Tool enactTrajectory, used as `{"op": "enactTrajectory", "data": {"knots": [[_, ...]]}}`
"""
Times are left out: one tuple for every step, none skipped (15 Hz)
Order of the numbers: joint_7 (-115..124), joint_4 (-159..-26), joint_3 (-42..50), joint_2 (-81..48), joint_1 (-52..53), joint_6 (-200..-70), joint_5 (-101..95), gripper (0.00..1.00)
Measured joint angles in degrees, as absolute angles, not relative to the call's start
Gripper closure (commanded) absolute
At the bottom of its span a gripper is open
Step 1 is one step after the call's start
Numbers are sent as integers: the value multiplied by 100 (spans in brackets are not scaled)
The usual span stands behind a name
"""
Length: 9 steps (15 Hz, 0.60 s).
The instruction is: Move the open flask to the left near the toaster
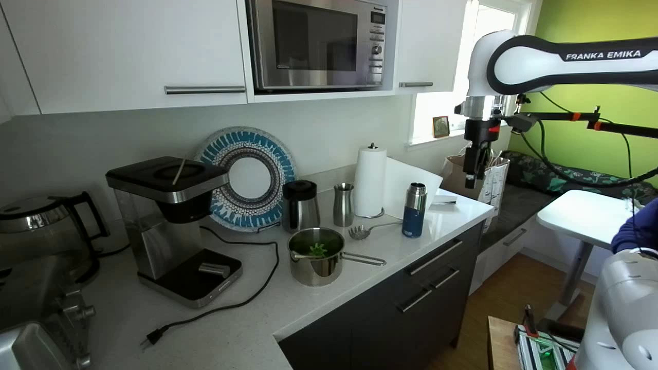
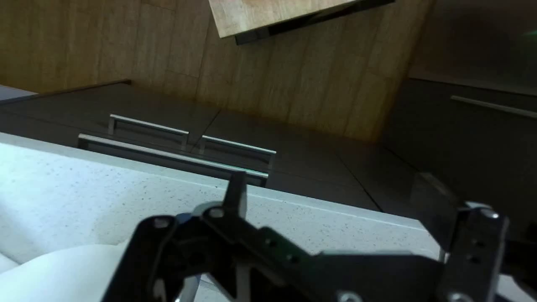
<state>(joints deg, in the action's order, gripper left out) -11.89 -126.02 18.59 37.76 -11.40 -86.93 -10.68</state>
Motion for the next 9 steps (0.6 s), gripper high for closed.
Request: {"op": "enactTrajectory", "data": {"knots": [[-1210,-12583,1938,3764,-1137,-8695,-987,0],[-1221,-12581,1977,3763,-1135,-8695,-952,0],[-1224,-12581,1987,3763,-1135,-8695,-935,0],[-1224,-12581,1986,3763,-1130,-8695,-923,0],[-1224,-12580,1986,3761,-1120,-8695,-917,0],[-1224,-12580,1986,3761,-1119,-8695,-915,0],[-1224,-12580,1986,3761,-1119,-8695,-914,0],[-1224,-12580,1986,3761,-1119,-8695,-914,0],[-1224,-12580,1986,3761,-1119,-8695,-914,0]]}}
